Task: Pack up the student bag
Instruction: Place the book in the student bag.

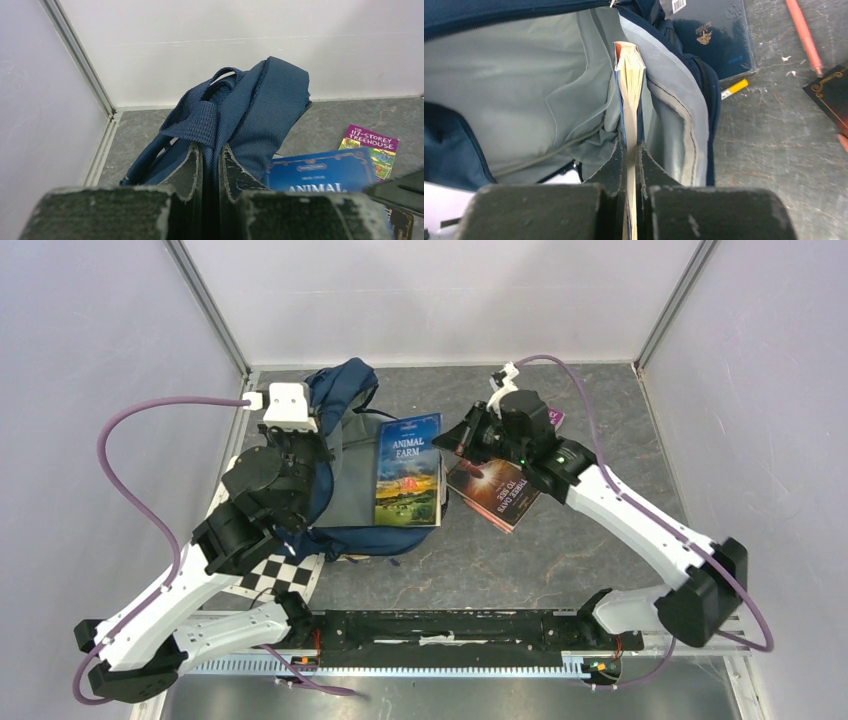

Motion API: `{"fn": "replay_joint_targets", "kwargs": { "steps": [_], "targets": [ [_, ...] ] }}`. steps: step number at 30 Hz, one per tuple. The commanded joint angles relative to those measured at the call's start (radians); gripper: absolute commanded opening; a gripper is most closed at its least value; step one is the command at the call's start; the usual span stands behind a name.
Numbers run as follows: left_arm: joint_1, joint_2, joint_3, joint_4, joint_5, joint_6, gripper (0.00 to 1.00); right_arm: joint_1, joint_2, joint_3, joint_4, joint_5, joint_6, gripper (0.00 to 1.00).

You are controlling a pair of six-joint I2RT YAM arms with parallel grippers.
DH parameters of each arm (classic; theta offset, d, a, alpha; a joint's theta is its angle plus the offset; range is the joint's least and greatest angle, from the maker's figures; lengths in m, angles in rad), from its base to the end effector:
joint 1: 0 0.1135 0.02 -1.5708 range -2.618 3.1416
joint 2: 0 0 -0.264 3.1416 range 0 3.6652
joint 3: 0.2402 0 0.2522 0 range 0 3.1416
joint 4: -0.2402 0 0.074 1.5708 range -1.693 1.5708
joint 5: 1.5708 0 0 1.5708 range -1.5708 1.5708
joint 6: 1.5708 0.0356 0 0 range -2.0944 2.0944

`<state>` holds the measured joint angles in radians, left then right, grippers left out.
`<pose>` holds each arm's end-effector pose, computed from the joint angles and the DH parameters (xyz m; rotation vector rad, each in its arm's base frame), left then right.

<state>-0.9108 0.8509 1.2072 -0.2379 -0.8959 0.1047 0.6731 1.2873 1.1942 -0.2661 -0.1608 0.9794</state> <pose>0.1140 -0.1016 0.4650 0.0176 1.4968 0.0005 0.2293 0.1901 0.3656 0.2081 2.1300 1.2051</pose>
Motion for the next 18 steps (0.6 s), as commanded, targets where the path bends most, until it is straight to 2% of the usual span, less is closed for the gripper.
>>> {"fn": "replay_joint_targets", "kwargs": {
  "steps": [1,10,14,15,16,17,18],
  "targets": [
    [0.006,-0.044,0.01,0.141,-0.001,-0.095,0.02,0.036,0.087,0.141,0.119,0.032,0.108,0.0],
    [0.006,-0.035,-0.008,0.149,0.02,-0.094,0.02,0.143,0.23,0.254,0.082,0.22,0.154,0.0],
    [0.006,-0.015,0.002,0.154,0.02,-0.076,0.02,0.19,0.313,0.329,0.059,0.281,0.074,0.0],
    [0.006,-0.009,0.008,0.158,0.019,-0.059,0.02,0.2,0.335,0.353,0.044,0.288,0.047,0.03],
    [0.006,-0.001,0.015,0.165,0.018,-0.042,0.02,0.207,0.353,0.373,0.037,0.288,0.018,0.11],
    [0.006,0.006,0.022,0.173,0.018,-0.024,0.02,0.211,0.367,0.39,0.029,0.294,-0.009,0.2],
    [0.006,0.014,0.03,0.185,0.018,-0.005,0.02,0.216,0.374,0.4,0.018,0.309,-0.043,0.34]
  ]
}}
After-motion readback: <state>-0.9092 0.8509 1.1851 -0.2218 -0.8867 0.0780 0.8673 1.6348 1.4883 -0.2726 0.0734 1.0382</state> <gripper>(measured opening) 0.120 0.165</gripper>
